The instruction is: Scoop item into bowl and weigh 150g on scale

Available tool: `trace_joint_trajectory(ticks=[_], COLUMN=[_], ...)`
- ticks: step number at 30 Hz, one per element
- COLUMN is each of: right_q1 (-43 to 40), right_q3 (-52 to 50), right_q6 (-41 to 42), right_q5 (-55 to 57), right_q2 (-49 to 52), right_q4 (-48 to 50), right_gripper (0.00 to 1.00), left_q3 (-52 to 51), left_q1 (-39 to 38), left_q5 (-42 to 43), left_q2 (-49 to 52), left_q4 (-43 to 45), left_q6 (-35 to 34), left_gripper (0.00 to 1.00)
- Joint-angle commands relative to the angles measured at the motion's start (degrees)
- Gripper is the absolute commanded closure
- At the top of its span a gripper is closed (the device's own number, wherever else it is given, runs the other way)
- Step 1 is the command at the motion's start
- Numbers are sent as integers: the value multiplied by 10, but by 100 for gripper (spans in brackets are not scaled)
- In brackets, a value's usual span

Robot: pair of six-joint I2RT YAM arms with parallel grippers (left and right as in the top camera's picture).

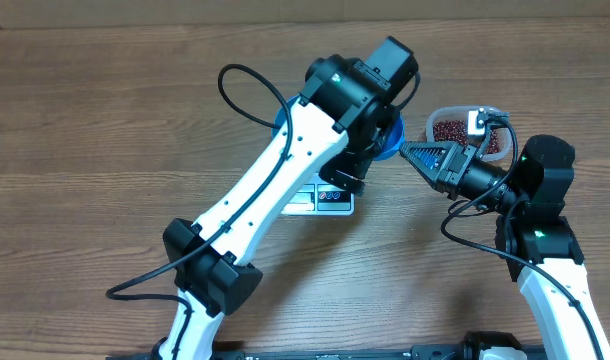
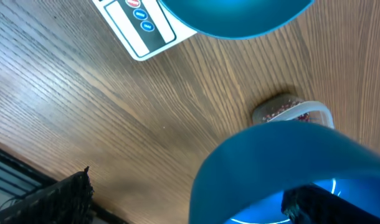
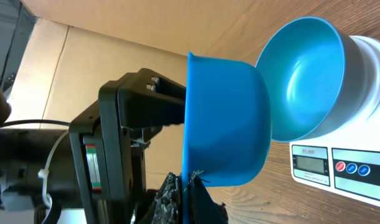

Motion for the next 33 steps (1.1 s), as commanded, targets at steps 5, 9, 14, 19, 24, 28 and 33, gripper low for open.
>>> trace_joint_trajectory(ticks=[5,9,14,19,24,28,33], right_q1=[2,2,2,2,2,2,1], right_q3=[13,13,13,13,13,13,13], right_q6=[-7,-8,-22,-35,-48,-57,-84], right_q5=[22,33,49,79,90,116,136], right_q2=[-2,-1,-1,-1,-1,-1,-1], right_q4=[3,3,-12,-45,-47,-49,-55], right_gripper=[96,96,96,96,96,96,96], left_q3=[13,13,13,13,13,13,13], left_q1=[50,72,86,87,89,98,110], left_q5=[113,160,187,184,132,100,56], left_q2=[-3,-3,-6,-19,-56,-98,-155], left_q4=[7,7,26,72,86,86,80], left_q6=[93,140,199,274,344,392,446], left_gripper=[0,0,1,0,0,1,0])
